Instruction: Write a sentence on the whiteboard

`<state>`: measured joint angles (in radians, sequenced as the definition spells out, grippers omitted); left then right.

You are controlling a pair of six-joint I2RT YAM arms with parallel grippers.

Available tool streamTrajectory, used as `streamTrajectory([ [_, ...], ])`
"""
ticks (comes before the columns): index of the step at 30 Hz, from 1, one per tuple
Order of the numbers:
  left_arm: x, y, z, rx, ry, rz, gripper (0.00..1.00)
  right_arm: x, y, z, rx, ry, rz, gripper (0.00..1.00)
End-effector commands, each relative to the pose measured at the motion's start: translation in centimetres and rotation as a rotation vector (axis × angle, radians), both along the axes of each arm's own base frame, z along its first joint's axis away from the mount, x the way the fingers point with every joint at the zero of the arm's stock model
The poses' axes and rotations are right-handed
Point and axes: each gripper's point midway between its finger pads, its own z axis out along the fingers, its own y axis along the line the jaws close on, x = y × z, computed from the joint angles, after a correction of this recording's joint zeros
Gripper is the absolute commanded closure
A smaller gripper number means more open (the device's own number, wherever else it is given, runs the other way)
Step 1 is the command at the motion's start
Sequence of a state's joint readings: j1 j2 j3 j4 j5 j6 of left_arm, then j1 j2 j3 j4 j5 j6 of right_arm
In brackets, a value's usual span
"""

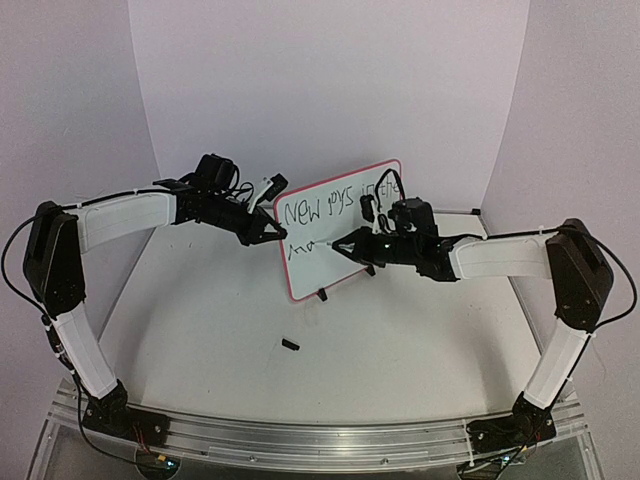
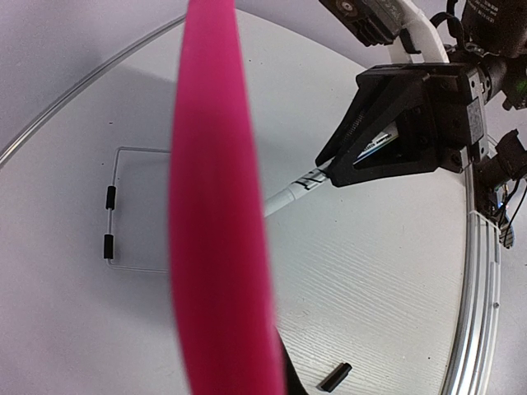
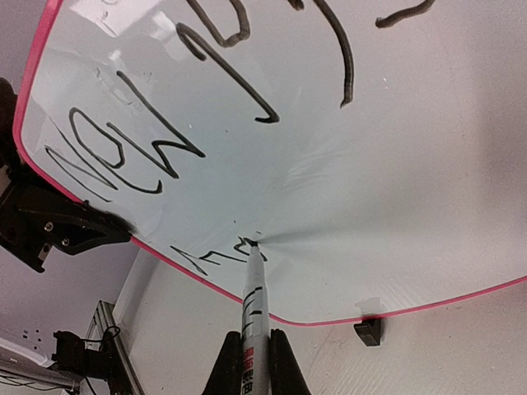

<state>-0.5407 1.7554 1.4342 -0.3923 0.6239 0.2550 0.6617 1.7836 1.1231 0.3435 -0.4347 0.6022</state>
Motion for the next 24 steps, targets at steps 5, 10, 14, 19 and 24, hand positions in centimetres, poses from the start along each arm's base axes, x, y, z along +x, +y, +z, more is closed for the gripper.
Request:
streamTrajectory([
  [5,-3.7,-0.7,-3.0,0.058,0.161,-0.082,1.0,0.4,-0.1,-0.6,-0.001,-0.005,-0.019,1.0],
  [10,-3.7,-0.7,-3.0,0.058,0.159,-0.082,1.0,0.4,-0.3,-1.1,-0.008,0.003,-0.024,1.0],
  [14,-3.7,-0.7,-3.0,0.058,0.159,-0.082,1.0,0.6,-0.3,-1.2,-0.011,0.004,-0.031,1.0],
  [19,-3.7,-0.7,-2.9,0.058,0.157,-0.081,1.0,0.7,-0.2,-1.6,-0.015,0.014,-0.03,1.0],
  [24,-3.8,-0.7,-2.9,0.058,0.158,-0.081,1.0,0.8,-0.4,-1.3,-0.018,0.007,-0.039,1.0],
])
